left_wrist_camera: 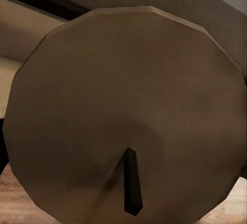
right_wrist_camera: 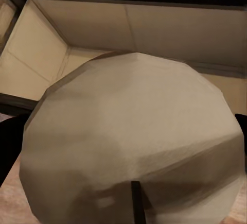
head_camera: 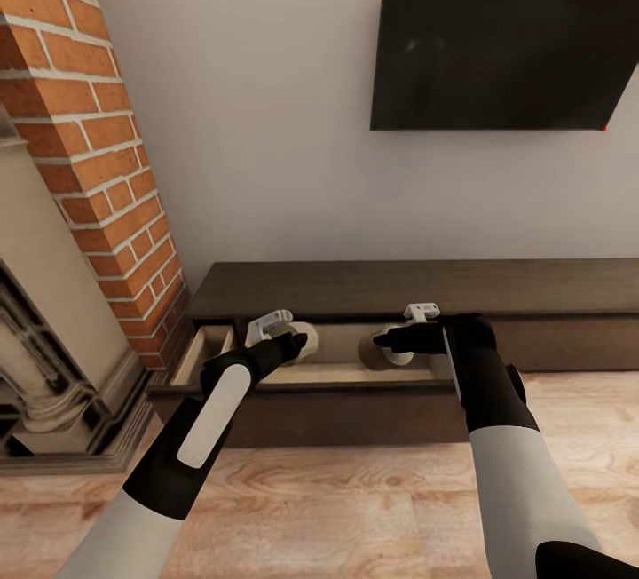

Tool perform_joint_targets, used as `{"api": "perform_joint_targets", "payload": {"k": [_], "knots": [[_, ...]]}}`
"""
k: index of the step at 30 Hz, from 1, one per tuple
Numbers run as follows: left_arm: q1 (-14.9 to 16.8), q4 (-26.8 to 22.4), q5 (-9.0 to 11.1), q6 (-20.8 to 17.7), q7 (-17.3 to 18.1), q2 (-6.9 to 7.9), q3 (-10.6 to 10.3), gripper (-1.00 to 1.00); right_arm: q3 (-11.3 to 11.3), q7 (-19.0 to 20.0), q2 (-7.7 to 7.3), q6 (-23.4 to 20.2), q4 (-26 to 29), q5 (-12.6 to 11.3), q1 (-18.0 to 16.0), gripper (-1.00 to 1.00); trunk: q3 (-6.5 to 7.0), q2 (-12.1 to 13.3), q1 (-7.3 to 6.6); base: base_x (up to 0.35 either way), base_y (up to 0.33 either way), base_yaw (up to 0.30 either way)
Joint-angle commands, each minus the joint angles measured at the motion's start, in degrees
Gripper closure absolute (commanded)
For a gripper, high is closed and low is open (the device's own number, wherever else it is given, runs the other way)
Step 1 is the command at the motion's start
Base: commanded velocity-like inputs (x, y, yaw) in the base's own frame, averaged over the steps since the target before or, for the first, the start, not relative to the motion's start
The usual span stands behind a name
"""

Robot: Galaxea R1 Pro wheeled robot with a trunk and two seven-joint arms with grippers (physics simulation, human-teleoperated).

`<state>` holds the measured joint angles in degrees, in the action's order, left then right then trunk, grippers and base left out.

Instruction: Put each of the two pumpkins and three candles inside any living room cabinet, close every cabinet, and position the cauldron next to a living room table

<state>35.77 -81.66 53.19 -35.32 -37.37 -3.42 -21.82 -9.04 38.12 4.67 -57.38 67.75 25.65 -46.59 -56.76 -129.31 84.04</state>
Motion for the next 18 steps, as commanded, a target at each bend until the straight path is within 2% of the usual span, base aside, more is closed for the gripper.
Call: {"api": "perform_joint_targets", "payload": {"k": [1,7,9,11,13,18], "knots": [[0.0,0.01,-0.1,-0.1,0.02,0.0,0.01,1.0,-0.01,0.01,0.01,-0.01,0.0,0.02,0.0,1.0,0.18,0.42,-0.22,0.0,0.0,0.0],[0.0,0.08,-0.21,-0.1,-0.48,-0.01,0.03,1.0,-0.01,-0.05,-0.01,-0.01,-0.06,0.02,0.0,1.0,1.26,2.82,-1.54,0.0,0.0,0.0],[0.0,0.07,-0.17,-0.13,-1.99,-0.03,0.03,1.0,-0.01,-0.1,-0.01,-0.06,-0.07,0.02,0.0,1.0,1.62,3.63,-1.98,0.0,0.0,0.0],[0.03,0.03,-0.1,-0.21,-5.72,-0.14,0.03,1.0,-0.01,-0.13,0.04,-0.09,-0.12,0.02,0.0,1.0,1.98,4.43,-2.42,0.0,0.0,0.0],[0.06,0.0,-0.05,-0.25,-7.93,-0.45,0.03,1.0,-0.01,-0.19,0.06,-0.1,-0.16,0.02,0.02,1.0,2.34,5.23,-2.86,0.0,0.0,0.0],[0.08,-0.35,0.01,-0.29,-9.69,-0.8,-0.11,1.0,0.07,-0.48,0.07,-0.17,-0.37,0.31,0.01,1.0,2.34,5.23,-2.86,0.006,0.0,0.0]]}}
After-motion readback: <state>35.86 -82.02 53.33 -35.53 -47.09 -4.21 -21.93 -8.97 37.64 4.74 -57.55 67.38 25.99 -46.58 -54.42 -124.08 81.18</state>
